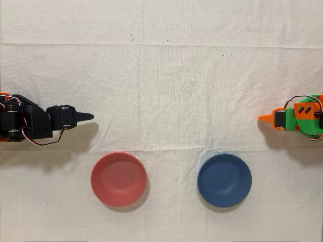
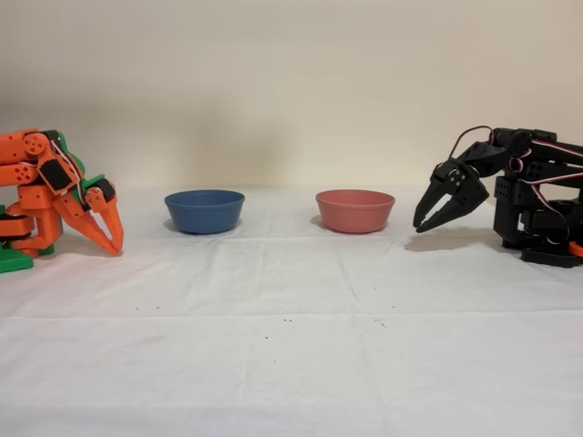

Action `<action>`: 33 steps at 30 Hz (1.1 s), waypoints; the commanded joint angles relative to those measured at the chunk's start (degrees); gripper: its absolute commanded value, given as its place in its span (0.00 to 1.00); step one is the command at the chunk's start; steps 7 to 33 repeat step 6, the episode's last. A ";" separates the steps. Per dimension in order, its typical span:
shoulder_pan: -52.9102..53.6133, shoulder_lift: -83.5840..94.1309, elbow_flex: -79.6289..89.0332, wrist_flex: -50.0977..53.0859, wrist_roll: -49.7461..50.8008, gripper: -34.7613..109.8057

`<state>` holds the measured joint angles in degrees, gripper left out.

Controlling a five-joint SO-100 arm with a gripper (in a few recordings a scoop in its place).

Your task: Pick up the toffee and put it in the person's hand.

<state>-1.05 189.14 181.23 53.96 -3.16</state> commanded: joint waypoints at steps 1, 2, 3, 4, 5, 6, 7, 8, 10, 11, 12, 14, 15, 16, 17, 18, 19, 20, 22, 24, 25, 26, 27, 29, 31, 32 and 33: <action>-0.18 3.87 2.90 0.88 -0.62 0.24; -0.18 3.87 2.90 0.88 -0.62 0.24; -0.18 3.87 2.90 0.88 -0.62 0.24; -0.18 3.87 2.90 0.88 -0.62 0.24; -0.18 3.87 2.90 0.88 -0.62 0.24; -0.18 3.87 2.90 0.88 -0.62 0.24; -0.18 3.87 2.90 0.88 -0.62 0.24; -0.18 3.87 2.90 0.88 -0.62 0.24; -0.18 3.87 2.90 0.88 -0.62 0.24; -0.18 3.87 2.90 0.88 -0.62 0.24; -0.18 3.87 2.90 0.88 -0.62 0.24; -0.18 3.87 2.90 0.88 -0.62 0.24; -0.18 3.87 2.90 0.88 -0.62 0.24; -0.18 3.87 2.90 0.88 -0.62 0.24; -0.18 3.87 2.90 0.88 -0.62 0.24; -0.18 3.87 2.90 0.88 -0.62 0.24; -0.18 3.87 2.90 0.88 -0.62 0.24; -0.18 3.87 2.90 0.88 -0.62 0.24; -0.18 3.87 2.90 0.88 -0.62 0.24; -0.18 3.87 2.90 0.88 -0.62 0.24; -0.18 3.87 2.90 0.88 -0.62 0.24; -0.18 3.87 2.90 0.88 -0.62 0.24; -0.18 3.87 2.90 0.88 -0.62 0.24; -0.18 3.87 2.90 0.88 -0.62 0.24; -0.18 3.87 2.90 0.88 -0.62 0.24; -0.18 3.87 2.90 0.88 -0.62 0.24; -0.18 3.87 2.90 0.88 -0.62 0.24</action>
